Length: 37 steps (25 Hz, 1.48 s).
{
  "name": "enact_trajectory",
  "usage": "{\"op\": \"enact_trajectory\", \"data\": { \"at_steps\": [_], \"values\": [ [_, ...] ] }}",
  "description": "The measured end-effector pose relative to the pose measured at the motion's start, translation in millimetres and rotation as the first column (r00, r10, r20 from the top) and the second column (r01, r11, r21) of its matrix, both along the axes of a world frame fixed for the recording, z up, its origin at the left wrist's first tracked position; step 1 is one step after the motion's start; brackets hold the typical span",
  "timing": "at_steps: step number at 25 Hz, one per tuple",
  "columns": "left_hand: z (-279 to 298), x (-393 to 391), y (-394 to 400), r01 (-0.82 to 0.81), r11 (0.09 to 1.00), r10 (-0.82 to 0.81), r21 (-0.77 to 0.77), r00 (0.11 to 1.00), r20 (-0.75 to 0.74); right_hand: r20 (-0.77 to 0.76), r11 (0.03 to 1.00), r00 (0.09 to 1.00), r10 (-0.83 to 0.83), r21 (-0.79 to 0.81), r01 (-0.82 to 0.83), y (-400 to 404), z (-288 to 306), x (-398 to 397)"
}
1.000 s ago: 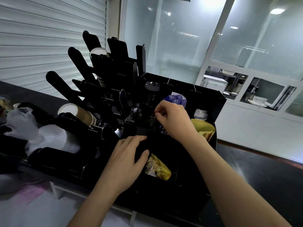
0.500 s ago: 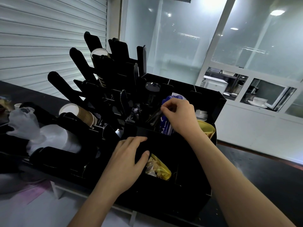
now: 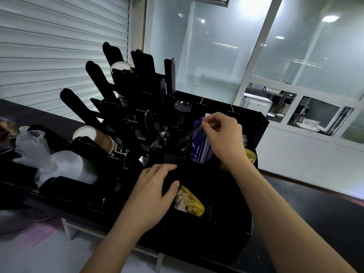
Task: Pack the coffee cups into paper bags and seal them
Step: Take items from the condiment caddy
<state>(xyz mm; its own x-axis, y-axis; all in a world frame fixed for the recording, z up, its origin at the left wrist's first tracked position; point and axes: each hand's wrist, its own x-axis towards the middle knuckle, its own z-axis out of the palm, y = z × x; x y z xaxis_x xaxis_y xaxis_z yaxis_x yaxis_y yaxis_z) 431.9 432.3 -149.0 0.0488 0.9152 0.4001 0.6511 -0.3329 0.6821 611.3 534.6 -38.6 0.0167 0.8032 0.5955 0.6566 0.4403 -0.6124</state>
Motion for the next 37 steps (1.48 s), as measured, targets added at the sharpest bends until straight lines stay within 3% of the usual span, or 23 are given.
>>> {"op": "enact_trajectory", "data": {
  "at_steps": [8, 16, 23, 28, 37],
  "values": [
    [19, 8, -18, 0.007, 0.998, -0.006, 0.062, 1.000, -0.020, -0.181, 0.994, 0.983, -0.014, 0.103, 0.033, -27, 38, 15],
    [44, 22, -46, 0.023, 0.992, -0.018, 0.120, 0.999, -0.044, -0.200, 0.994, 0.980, 0.012, 0.107, 0.010, -74, 56, 38],
    [54, 43, -71, -0.035, 0.973, 0.054, 0.229, 0.995, -0.078, -0.070, 0.991, 0.990, 0.125, -0.027, -0.127, -126, 44, 55],
    [45, 53, -89, -0.052, 0.977, 0.071, 0.206, 0.994, -0.082, -0.041, 0.963, 0.965, 0.259, -0.071, -0.261, -161, 26, 68],
    [24, 77, -121, 0.051, 0.993, -0.039, 0.111, 0.994, -0.105, -0.143, 0.949, 0.949, 0.282, -0.102, -0.297, -201, -7, 94]
  ]
}}
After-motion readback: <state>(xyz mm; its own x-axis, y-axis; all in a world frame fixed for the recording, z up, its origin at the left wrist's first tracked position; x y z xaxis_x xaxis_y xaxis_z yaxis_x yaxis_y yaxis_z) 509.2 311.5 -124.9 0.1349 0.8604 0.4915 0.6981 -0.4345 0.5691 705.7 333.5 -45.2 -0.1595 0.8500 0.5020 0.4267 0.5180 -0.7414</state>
